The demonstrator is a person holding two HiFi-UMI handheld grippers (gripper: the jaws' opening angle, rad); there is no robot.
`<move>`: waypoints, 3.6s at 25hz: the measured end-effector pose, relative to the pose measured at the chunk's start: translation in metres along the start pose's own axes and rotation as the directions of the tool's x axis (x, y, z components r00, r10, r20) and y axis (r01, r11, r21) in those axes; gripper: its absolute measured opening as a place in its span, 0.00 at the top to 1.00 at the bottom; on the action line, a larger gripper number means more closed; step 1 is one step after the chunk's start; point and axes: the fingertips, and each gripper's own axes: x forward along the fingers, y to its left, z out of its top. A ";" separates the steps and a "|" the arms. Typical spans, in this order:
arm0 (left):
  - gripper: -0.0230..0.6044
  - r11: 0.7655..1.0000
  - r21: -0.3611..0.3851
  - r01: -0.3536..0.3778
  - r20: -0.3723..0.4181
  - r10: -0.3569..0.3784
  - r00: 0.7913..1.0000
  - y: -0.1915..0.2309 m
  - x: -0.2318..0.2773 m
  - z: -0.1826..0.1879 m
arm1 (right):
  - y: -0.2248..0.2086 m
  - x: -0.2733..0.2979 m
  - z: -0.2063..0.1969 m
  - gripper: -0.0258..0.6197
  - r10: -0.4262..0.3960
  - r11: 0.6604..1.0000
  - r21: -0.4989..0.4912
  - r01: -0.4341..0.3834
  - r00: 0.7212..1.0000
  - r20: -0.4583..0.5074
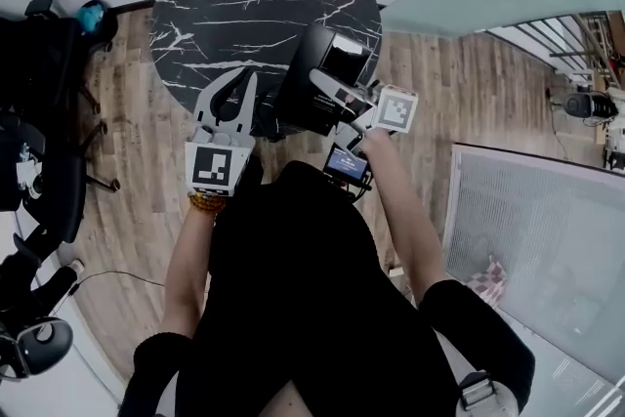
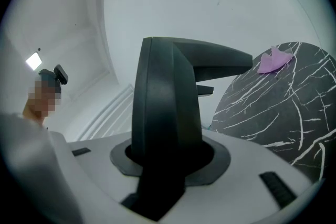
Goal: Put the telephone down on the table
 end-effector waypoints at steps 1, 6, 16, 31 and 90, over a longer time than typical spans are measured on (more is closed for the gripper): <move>0.92 1.000 0.000 0.010 -0.002 -0.010 1.000 0.002 0.003 0.000 | 0.000 0.003 0.003 0.70 -0.001 1.000 -0.010 0.001 1.000 0.004; 0.92 0.999 -0.004 0.040 -0.025 -0.040 0.999 0.010 0.012 -0.006 | -0.006 0.020 0.015 0.70 0.002 1.000 -0.007 -0.002 1.000 0.026; 0.92 0.999 -0.031 -0.013 -0.100 0.010 0.995 0.034 0.030 -0.031 | -0.045 0.040 0.031 0.70 0.036 0.999 0.026 -0.035 0.999 -0.019; 0.92 0.999 -0.027 -0.023 -0.133 0.019 0.991 0.035 0.074 -0.044 | -0.083 0.077 0.033 0.70 0.112 0.992 0.070 -0.105 0.988 -0.108; 0.92 0.995 0.044 -0.085 -0.226 0.093 0.970 0.053 0.097 -0.098 | -0.136 0.140 -0.028 0.70 0.254 0.956 0.213 -0.201 0.931 -0.263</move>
